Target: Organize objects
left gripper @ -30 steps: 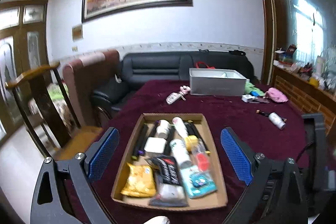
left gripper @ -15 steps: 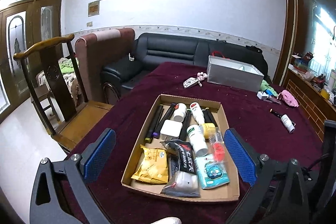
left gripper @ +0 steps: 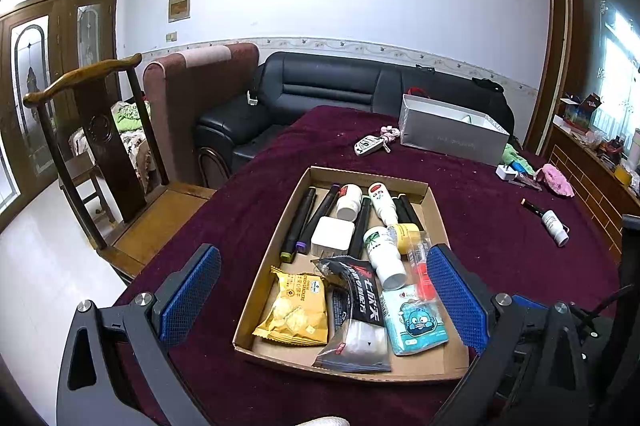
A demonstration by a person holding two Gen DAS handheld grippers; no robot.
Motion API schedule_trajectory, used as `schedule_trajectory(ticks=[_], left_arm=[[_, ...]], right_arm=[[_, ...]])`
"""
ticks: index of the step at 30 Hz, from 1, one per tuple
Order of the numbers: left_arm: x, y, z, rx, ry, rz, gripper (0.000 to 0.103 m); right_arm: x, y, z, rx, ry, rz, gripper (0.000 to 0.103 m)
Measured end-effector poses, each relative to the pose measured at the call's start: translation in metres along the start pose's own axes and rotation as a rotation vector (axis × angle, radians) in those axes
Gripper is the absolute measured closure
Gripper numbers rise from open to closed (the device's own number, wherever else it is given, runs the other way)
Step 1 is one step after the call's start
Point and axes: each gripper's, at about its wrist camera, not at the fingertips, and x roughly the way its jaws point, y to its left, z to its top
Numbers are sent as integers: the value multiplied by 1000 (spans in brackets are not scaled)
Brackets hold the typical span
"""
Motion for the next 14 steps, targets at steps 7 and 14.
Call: schedule_trajectory(ticks=[7,14], left_arm=[[4,4,-2,-19,15,2,2],[9,7,-6,-19,49,19,2]], right_arm=[[3,1,0,0,7,-6,37],[5,1,1,2,7,-3,37]])
